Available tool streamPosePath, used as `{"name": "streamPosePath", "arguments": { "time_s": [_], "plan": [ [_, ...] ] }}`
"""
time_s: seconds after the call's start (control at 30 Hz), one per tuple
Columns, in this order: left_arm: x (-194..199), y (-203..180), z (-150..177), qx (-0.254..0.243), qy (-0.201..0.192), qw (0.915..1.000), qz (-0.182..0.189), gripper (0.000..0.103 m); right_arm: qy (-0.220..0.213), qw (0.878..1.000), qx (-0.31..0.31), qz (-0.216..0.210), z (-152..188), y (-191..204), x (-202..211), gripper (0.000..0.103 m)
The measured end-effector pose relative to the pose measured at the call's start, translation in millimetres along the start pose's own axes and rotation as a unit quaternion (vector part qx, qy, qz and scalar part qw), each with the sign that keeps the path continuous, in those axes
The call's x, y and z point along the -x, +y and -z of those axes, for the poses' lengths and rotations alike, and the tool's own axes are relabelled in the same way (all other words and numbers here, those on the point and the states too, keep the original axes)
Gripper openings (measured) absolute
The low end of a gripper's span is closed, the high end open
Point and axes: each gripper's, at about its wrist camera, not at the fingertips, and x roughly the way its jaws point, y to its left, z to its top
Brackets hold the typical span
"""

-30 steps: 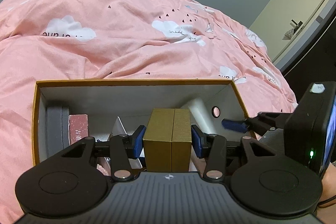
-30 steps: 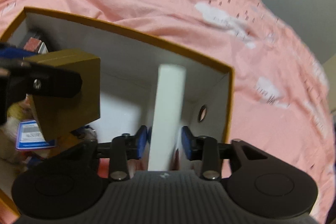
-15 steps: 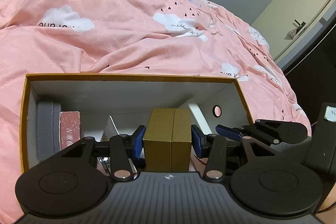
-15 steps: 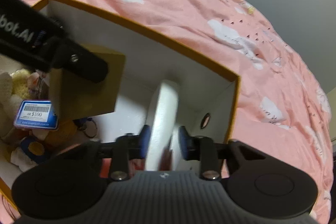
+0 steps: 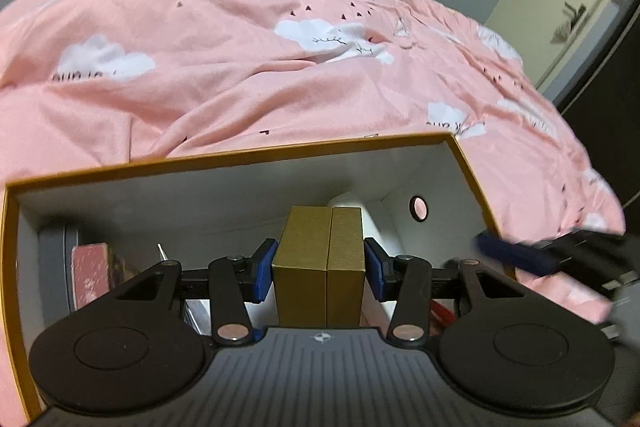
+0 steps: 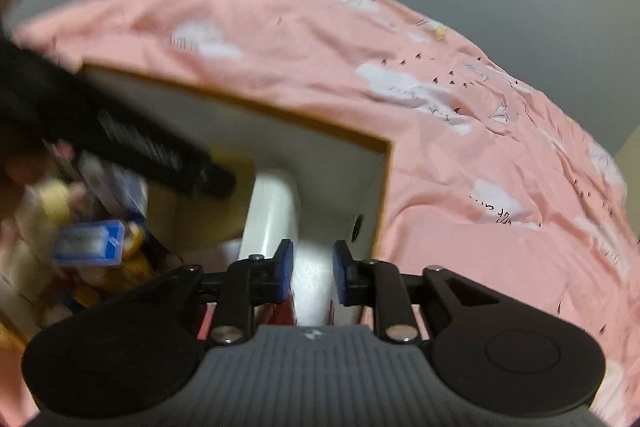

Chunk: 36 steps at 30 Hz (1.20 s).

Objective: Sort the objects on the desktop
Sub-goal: 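Lower the white tube into the box with the right gripper and open it, then lower the gold gift box into the box with the left gripper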

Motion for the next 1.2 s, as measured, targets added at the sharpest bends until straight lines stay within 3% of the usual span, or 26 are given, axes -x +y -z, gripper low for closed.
{"name": "streamPosePath", "arguments": {
  "time_s": [0.1,0.27,0.43,0.6,1.1,1.2],
  "plan": [
    [-4.6,-9.6,-0.6,-0.019,0.003,0.9998,-0.006,0.053,-0.021,0.999,-0.034,-0.022,0.7,-11.1,14.7,0.029],
    [-7.5,-19.5,1.3,-0.033,-0.001,0.9994,-0.011,0.053,-0.053,0.996,-0.065,-0.001,4.2,-21.2,28.6,0.033],
    [-12.3,-28.6,6.9,-0.05,-0.021,0.9974,-0.048,0.053,-0.073,0.992,-0.101,0.017,9.6,-37.6,33.2,0.033],
    [-20.5,-46.6,14.9,-0.086,-0.035,0.9927,-0.077,0.053,-0.064,0.989,-0.133,0.027,18.0,-52.0,28.8,0.034],
    [-43.3,-67.3,14.8,-0.111,-0.035,0.9893,-0.087,0.053,-0.055,0.986,-0.156,0.021,33.0,-62.7,20.9,0.034],
    [-41.5,-65.0,14.4,-0.117,-0.029,0.9898,-0.076,0.051,-0.053,0.986,-0.159,0.02,34.6,-64.1,19.8,0.034]
  ]
}}
